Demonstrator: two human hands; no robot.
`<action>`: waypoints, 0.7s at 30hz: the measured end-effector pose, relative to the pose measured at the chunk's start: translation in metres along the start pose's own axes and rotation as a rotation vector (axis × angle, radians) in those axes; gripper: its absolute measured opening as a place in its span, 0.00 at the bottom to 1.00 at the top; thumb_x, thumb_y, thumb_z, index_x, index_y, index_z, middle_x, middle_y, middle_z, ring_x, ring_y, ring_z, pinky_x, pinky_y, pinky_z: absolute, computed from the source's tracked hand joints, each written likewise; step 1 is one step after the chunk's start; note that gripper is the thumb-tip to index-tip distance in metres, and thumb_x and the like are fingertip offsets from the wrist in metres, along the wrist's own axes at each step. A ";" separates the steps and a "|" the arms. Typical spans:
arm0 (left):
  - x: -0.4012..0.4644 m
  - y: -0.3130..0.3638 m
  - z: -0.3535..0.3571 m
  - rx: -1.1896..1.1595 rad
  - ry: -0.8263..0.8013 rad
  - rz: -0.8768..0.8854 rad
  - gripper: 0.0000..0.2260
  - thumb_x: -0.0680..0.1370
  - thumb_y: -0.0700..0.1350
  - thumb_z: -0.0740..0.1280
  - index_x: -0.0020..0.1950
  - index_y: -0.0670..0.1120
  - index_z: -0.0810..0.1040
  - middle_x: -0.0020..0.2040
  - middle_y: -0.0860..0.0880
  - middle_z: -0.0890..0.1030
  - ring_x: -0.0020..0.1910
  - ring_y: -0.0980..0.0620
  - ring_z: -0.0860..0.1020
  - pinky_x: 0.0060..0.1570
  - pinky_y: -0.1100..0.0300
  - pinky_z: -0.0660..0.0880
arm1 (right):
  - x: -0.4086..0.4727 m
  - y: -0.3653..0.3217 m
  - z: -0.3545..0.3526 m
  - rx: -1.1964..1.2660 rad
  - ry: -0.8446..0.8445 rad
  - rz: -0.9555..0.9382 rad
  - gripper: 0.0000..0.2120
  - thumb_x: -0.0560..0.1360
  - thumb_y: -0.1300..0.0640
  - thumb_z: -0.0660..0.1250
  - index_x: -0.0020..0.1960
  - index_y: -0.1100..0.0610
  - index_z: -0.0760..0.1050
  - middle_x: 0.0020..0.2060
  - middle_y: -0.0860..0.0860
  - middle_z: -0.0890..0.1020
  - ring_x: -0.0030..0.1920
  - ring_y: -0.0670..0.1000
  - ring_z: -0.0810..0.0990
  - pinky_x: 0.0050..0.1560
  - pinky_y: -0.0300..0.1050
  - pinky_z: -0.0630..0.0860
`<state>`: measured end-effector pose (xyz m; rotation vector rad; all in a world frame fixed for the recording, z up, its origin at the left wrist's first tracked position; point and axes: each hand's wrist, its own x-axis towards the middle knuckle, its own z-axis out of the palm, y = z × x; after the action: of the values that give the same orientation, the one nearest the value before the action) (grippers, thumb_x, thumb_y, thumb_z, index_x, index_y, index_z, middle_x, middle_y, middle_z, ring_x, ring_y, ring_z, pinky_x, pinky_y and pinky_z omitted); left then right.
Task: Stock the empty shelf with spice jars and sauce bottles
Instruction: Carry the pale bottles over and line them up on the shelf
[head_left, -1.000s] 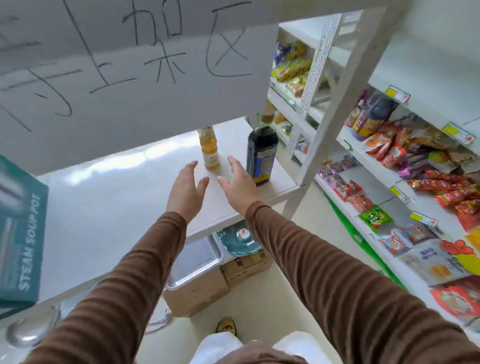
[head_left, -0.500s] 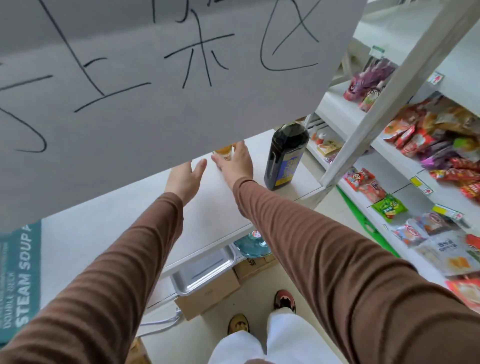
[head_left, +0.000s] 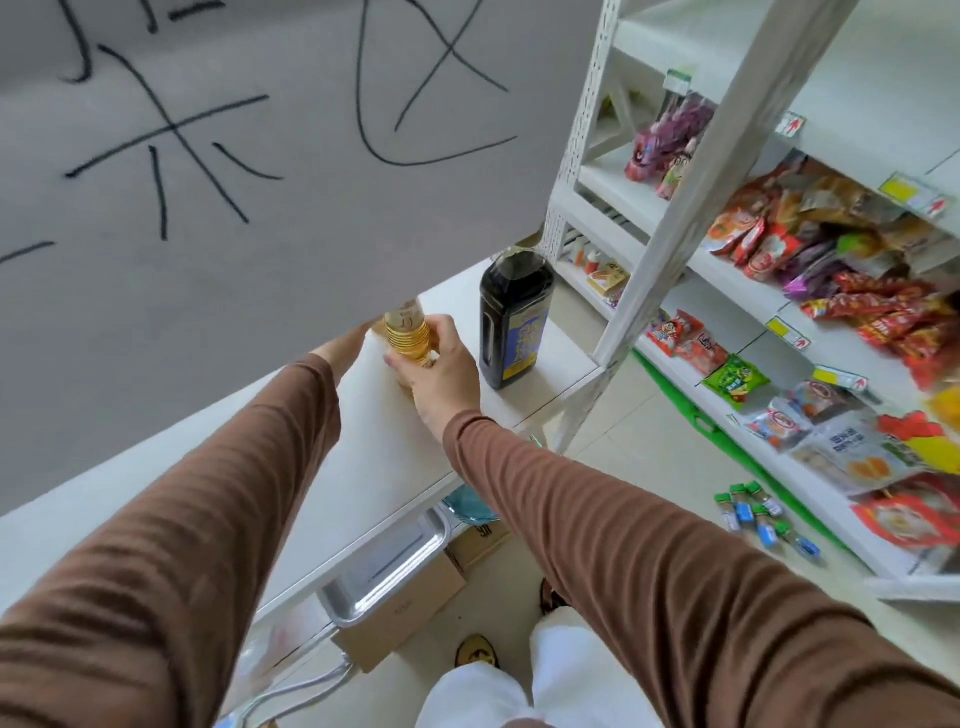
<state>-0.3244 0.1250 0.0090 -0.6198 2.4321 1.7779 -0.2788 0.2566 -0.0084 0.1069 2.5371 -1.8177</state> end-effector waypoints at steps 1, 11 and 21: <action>0.005 0.001 0.004 -0.025 0.018 0.010 0.08 0.81 0.46 0.67 0.60 0.48 0.77 0.63 0.46 0.78 0.65 0.44 0.76 0.68 0.47 0.73 | -0.005 0.004 -0.004 0.006 -0.013 -0.008 0.20 0.70 0.50 0.78 0.55 0.51 0.71 0.48 0.49 0.84 0.47 0.53 0.84 0.51 0.54 0.81; 0.001 -0.003 0.014 -0.123 0.184 0.081 0.06 0.73 0.51 0.74 0.49 0.56 0.83 0.53 0.50 0.85 0.56 0.46 0.82 0.63 0.46 0.77 | -0.041 0.023 -0.040 0.027 -0.007 -0.006 0.20 0.70 0.50 0.78 0.57 0.47 0.73 0.50 0.46 0.85 0.48 0.51 0.84 0.54 0.53 0.82; -0.126 -0.029 0.031 -0.113 0.008 0.335 0.15 0.74 0.41 0.76 0.56 0.54 0.78 0.47 0.66 0.83 0.47 0.69 0.80 0.45 0.76 0.75 | -0.074 0.028 -0.094 0.078 0.041 -0.073 0.19 0.70 0.45 0.77 0.58 0.45 0.76 0.46 0.39 0.85 0.47 0.39 0.83 0.53 0.41 0.80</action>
<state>-0.2039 0.1815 0.0084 -0.2342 2.5780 2.0446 -0.2006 0.3514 0.0001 0.0542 2.5293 -1.9609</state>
